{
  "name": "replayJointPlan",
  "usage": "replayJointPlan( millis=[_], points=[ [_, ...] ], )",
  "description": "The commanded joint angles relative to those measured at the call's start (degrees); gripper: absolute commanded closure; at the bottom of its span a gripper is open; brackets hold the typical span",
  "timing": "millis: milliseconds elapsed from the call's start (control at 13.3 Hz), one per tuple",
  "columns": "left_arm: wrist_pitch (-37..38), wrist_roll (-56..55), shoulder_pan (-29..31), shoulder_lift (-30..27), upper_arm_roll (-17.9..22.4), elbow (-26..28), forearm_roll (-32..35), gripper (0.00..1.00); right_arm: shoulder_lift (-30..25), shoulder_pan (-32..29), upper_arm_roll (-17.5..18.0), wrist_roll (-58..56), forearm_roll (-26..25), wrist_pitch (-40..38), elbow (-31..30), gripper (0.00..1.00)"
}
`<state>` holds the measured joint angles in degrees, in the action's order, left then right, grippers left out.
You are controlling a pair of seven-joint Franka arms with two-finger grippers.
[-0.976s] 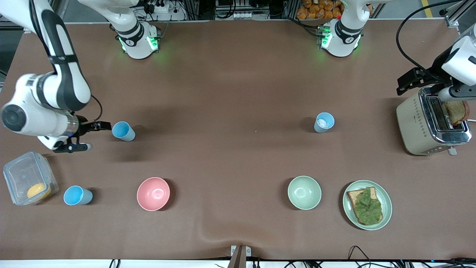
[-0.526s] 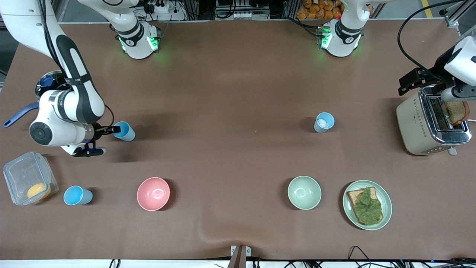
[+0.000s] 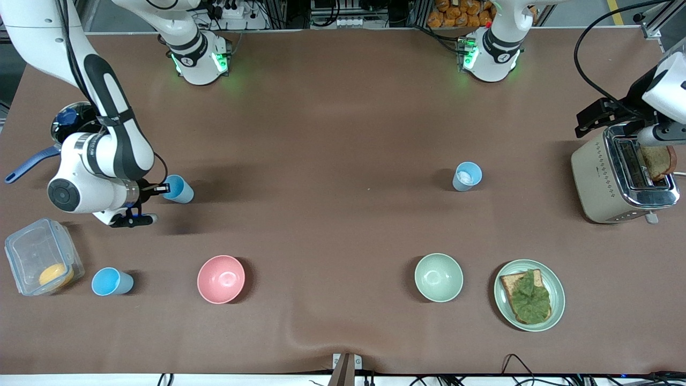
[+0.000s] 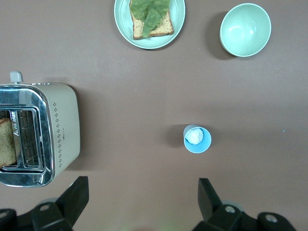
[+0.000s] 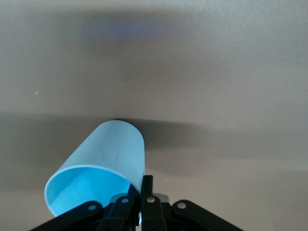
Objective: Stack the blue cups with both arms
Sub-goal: 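Lift the blue cup with the right gripper and carry it toward the table middle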
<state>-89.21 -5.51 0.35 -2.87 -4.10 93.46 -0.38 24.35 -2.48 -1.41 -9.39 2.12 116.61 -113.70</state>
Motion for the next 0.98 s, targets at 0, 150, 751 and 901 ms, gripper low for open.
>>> replayJointPlan(
  millis=[0,150,751,901],
  points=[
    [0.71,0.15,0.26,-0.03,-0.2,-0.56,0.38,0.0,0.97,2.46,0.88,0.25,2.0,-0.86,3.47,1.0],
    [0.71,0.15,0.26,-0.03,-0.2,-0.47,0.38,0.0,0.97,6.59,0.79,0.86,4.73,-7.5,9.25,1.0],
    [0.71,0.15,0.26,0.06,-0.2,-0.47,0.38,0.0,5.0,26.89,0.79,22.38,14.91,-13.79,19.83,1.0],
    [0.71,0.15,0.26,0.06,-0.2,-0.47,0.38,0.0,5.97,29.36,0.79,24.24,19.22,-13.17,19.83,1.0]
  ],
)
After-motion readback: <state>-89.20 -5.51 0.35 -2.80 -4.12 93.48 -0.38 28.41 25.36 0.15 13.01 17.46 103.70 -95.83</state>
